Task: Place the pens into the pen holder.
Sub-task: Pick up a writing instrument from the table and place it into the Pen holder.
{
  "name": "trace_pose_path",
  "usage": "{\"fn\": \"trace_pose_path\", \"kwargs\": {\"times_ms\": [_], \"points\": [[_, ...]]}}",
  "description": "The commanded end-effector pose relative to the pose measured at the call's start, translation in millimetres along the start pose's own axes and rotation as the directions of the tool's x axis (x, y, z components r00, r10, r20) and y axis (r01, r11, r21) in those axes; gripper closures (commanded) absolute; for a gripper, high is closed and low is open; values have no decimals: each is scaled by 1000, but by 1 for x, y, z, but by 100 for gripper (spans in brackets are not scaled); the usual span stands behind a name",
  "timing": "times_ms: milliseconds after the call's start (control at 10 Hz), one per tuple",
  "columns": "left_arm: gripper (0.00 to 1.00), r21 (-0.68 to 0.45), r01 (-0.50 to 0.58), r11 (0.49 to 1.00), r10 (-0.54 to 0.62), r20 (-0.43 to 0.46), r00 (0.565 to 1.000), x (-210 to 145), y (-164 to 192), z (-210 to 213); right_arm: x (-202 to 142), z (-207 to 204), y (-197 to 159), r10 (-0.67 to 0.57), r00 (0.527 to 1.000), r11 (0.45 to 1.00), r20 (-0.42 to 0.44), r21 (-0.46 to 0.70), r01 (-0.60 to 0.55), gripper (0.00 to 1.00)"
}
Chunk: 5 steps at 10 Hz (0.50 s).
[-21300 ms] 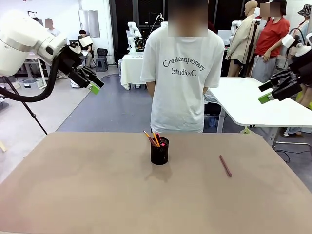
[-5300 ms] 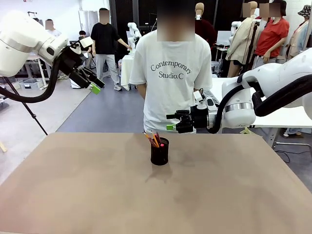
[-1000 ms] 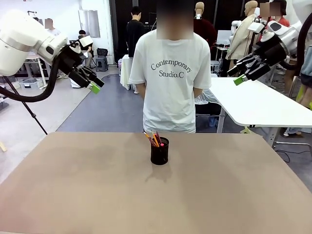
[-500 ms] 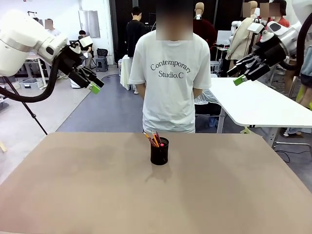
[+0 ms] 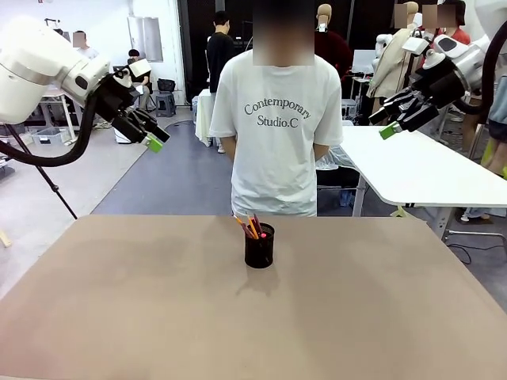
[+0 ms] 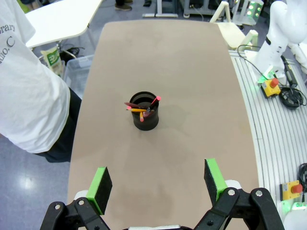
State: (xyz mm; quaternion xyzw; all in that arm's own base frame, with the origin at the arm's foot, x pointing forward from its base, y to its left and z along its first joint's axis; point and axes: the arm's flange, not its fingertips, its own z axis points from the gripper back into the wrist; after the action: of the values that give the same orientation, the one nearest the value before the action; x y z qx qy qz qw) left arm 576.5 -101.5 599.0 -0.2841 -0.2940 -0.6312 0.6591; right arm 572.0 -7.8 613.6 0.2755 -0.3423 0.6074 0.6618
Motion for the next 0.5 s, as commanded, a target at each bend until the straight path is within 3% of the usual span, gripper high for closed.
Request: {"fn": "trace_pose_path", "kwargs": {"times_ms": [0, 400], "points": [[0, -6, -5, 1000, 5, 1, 1000, 0, -1, 1, 1, -2, 0, 0, 1000, 1000, -2, -8, 0, 0], [0, -6, -5, 1000, 5, 1, 1000, 0, -1, 1, 1, -2, 0, 0, 1000, 1000, -2, -8, 0, 0]]}}
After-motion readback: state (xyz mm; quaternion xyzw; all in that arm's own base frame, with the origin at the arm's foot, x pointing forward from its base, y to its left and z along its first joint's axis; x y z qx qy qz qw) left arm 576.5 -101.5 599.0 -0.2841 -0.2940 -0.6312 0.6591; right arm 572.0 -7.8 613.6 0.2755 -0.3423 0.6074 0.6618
